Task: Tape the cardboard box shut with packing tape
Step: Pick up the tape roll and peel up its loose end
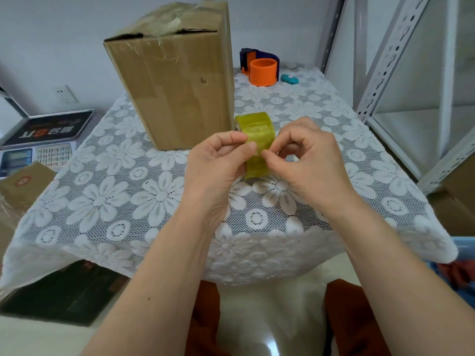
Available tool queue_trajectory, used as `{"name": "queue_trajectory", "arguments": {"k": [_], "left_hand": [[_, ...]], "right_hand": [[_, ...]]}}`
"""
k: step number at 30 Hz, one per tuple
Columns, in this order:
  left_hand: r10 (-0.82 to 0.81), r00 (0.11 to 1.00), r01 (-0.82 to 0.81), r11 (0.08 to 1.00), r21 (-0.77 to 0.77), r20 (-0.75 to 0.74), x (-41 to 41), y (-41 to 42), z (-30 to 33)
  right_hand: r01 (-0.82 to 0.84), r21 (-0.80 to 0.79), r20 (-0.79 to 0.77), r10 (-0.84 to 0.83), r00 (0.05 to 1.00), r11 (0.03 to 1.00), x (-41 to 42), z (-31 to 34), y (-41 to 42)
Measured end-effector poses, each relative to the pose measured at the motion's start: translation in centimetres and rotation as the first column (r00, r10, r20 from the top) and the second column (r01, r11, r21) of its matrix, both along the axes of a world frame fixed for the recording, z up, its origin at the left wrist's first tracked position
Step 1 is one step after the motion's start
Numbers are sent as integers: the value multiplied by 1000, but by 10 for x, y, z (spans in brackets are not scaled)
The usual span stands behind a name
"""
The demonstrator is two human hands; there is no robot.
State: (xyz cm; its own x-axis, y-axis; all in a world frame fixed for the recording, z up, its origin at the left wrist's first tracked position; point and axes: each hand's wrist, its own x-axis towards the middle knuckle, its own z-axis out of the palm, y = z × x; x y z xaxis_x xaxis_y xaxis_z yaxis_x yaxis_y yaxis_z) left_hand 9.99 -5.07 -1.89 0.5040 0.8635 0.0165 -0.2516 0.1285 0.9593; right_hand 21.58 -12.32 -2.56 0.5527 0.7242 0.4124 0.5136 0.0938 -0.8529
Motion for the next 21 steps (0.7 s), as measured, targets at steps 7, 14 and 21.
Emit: {"name": "queue_trajectory", "arguments": {"k": [7,14,21], "left_hand": [[92,996,-94,990,-109,-18,5,5,2],[177,982,-158,955,251,-58,5,5,-1],[410,901,-11,349,937,-142,-8,15,-14]], "right_hand": [[-15,-10,13,15,1000,1000,-5,-3,-1],[74,-45,-105,-78,991,996,-7,-3,5],[98,-39,-207,-104,973,994,-3,1,4]]}}
